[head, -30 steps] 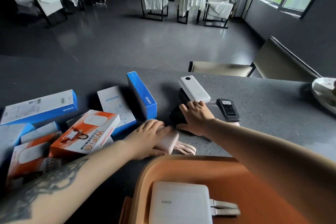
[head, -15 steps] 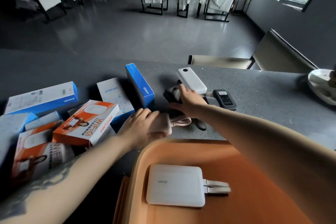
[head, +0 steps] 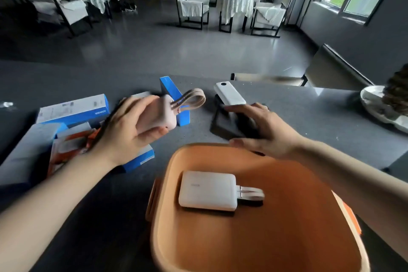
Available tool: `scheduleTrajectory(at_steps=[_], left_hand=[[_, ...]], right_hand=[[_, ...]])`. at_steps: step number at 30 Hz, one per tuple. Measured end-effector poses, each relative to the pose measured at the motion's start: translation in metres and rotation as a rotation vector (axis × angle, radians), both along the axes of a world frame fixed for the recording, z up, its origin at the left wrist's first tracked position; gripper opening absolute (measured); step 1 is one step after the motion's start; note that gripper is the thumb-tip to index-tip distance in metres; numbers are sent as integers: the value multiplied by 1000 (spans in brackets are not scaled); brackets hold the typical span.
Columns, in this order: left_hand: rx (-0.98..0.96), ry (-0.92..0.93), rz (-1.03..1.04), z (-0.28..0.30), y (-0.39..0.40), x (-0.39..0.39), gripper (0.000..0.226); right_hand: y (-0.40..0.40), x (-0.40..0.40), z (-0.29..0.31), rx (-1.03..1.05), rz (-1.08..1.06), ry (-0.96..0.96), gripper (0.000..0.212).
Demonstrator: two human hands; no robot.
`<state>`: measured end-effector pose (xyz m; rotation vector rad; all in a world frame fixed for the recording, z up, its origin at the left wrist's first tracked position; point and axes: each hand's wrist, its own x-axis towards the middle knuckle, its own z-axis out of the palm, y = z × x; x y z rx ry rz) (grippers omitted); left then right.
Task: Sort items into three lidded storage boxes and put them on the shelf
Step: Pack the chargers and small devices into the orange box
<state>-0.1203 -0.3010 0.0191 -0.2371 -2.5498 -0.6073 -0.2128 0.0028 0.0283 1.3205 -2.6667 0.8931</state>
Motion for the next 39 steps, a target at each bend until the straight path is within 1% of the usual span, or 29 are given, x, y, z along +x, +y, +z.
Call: scheduleTrajectory(at_steps=[2, 4, 8, 12, 15, 16, 17, 18, 19, 21, 22, 23, 24, 25, 27, 29, 31, 32, 33, 35, 36, 37, 39], left_hand=[[43, 19, 29, 4, 3, 13, 77], [57, -9, 34, 5, 9, 23, 74], [34, -64, -10, 6, 27, 39, 86], [42, -91, -42, 1, 42, 49, 86], [28, -120, -51, -3, 54, 54, 87], [9, -138, -61, -4, 58, 55, 88], [-14, -154, -72, -4, 61, 56, 90], [-39, -166, -81, -5, 64, 56, 91], [-63, -176, -86, -5, 67, 57, 92], [-102, -183, -82, -5, 73, 58, 92], [-135, -181, -78, -6, 78, 58, 92], [-173, -180, -75, -5, 83, 59, 91], [-204, -179, -73, -5, 88, 59, 91], [-226, -168, -69, -5, 94, 60, 90], [-266, -113, -57, -3, 106, 63, 89], [-284, -67, -57, 0, 116, 64, 90], [-286, -41, -63, 1, 121, 66, 92], [-288, -32, -72, 2, 122, 66, 93], [-291, -29, -87, 2, 121, 66, 94], [-287, -43, -127, 0, 116, 64, 95], [-256, -72, -142, -2, 113, 64, 97], [-186, -120, -152, -4, 110, 64, 98], [-16, -219, -173, -9, 107, 65, 99]], right_hand=[[-1, 23, -10, 57, 146, 115, 74], [-10, 37, -21, 158, 245, 225, 75], [-30, 51, -44, 382, 241, 301, 77], [-36, 58, -59, 374, 180, 177, 76], [-40, 62, -56, 374, 157, 116, 76], [-39, 64, -51, 347, 174, 77, 71], [-35, 65, -44, 270, 207, 17, 64], [-28, 65, -38, 149, 232, -88, 56], [-19, 67, -32, 4, 233, -264, 51], [0, 75, -19, -310, 207, -731, 52], [5, 80, -15, -456, 190, -928, 54], [6, 85, -14, -559, 142, -1060, 57], [5, 89, -14, -613, 66, -1124, 62], [3, 92, -14, -638, -20, -1151, 67], [-2, 98, -13, -678, -157, -1140, 65], [-3, 103, -17, -753, -254, -1119, 63], [1, 107, -21, -829, -324, -1107, 69], [3, 108, -22, -850, -341, -1104, 65], [6, 108, -23, -860, -339, -1104, 55], [14, 107, -22, -870, -318, -1105, 27], [18, 106, -23, -867, -314, -1117, 20], [22, 106, -23, -854, -313, -1138, 23], [29, 107, -22, -785, -341, -1134, 48]])
